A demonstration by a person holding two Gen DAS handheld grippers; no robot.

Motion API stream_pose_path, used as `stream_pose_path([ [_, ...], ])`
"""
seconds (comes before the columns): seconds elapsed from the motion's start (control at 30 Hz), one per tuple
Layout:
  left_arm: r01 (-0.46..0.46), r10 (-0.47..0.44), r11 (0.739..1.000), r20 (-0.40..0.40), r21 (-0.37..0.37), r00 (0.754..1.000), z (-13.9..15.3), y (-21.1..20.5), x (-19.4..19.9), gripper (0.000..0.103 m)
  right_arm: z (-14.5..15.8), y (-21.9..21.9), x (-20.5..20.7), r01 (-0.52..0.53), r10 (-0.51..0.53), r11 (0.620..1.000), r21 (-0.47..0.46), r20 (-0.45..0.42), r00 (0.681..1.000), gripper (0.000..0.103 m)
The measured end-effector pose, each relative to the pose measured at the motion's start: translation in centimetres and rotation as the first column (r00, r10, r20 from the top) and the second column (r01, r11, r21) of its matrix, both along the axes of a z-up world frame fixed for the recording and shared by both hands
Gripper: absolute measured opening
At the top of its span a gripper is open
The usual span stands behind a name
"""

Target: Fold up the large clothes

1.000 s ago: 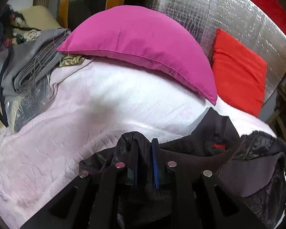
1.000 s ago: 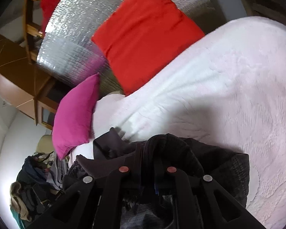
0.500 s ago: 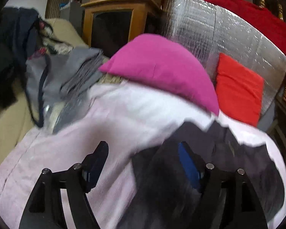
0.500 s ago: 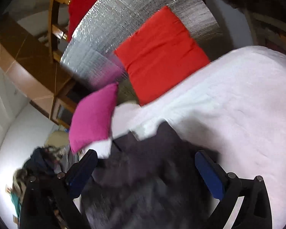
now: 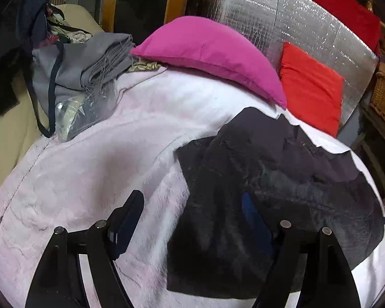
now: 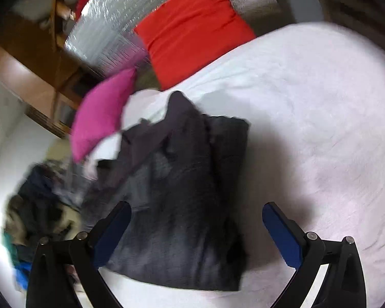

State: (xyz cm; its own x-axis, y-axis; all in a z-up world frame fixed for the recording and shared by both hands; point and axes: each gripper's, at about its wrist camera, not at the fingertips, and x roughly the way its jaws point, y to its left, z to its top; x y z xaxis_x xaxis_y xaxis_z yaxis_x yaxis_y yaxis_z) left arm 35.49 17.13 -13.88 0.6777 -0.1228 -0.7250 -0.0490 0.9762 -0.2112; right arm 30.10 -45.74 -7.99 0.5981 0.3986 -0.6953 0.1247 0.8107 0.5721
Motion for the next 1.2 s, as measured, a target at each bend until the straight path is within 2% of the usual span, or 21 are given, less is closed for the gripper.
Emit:
stream_pose_path([
  [0.1,0.005,-0.011,0.999,-0.106,-0.052,0.994,-2.6,0.6,1.0,0.08,-1.9,-0.4,0.4,0.003,0.002,0.996,0.091,-0.053,0.999,0.103],
  [0.2,0.029,-0.036,0.996,-0.085,-0.079,0.996,-3.2,0.4,1.1,0.08,-2.9,0.3,0.8,-0.03,0.035,0.997,0.073,-0.068,0.997,0.103],
  [0.3,0.05,-0.06,0.994,-0.112,-0.098,0.992,-3.6,0.0,1.7,0.081,-3.5,1.1,1.6,-0.047,0.053,0.996,0.072,-0.078,0.996,0.103],
  [0.37,0.065,-0.073,0.994,-0.09,-0.089,0.993,-2.9,-0.1,1.8,0.081,-3.7,1.5,2.3,-0.055,0.061,0.995,0.085,-0.08,0.995,0.099],
  [0.47,0.072,-0.077,0.991,-0.04,-0.114,0.996,-1.6,0.8,2.0,0.081,-3.3,1.1,2.7,-0.047,0.053,0.995,0.086,-0.071,0.996,0.098],
  [0.53,0.052,-0.059,0.991,-0.053,-0.127,0.997,-1.6,1.5,2.7,0.081,-3.1,1.0,2.9,-0.056,0.062,0.995,0.088,-0.069,0.996,0.098],
  [0.63,0.061,-0.078,0.989,-0.122,-0.132,0.989,-2.8,1.3,3.7,0.081,-3.3,0.9,3.0,-0.047,0.052,0.997,0.067,-0.08,0.995,0.098],
  [0.73,0.04,-0.046,0.994,-0.053,-0.104,0.998,-2.1,1.0,2.5,0.081,-2.7,0.3,2.4,0.009,-0.006,0.999,0.048,-0.048,0.999,0.098],
  [0.83,0.077,-0.079,0.994,-0.023,-0.075,0.997,-0.8,0.4,2.7,0.081,-0.9,0.6,2.5,-0.011,0.011,0.999,-0.04,-0.009,1.0,0.098],
  [0.97,0.14,-0.14,0.99,0.011,-0.022,0.99,1.3,-1.7,3.6,0.081,1.8,2.6,3.9,-0.082,0.088,0.986,-0.146,0.032,0.996,0.096],
  [1.1,0.247,-0.246,0.969,0.048,-0.012,0.968,2.3,-5.7,3.0,0.081,1.6,5.7,6.3,-0.165,0.164,0.943,-0.288,-0.028,0.986,0.09],
  [1.2,0.323,-0.328,0.942,0.04,0.088,0.944,1.9,-9.5,2.7,0.081,0.9,6.0,8.3,-0.162,0.154,0.939,-0.304,-0.05,0.987,0.087],
])
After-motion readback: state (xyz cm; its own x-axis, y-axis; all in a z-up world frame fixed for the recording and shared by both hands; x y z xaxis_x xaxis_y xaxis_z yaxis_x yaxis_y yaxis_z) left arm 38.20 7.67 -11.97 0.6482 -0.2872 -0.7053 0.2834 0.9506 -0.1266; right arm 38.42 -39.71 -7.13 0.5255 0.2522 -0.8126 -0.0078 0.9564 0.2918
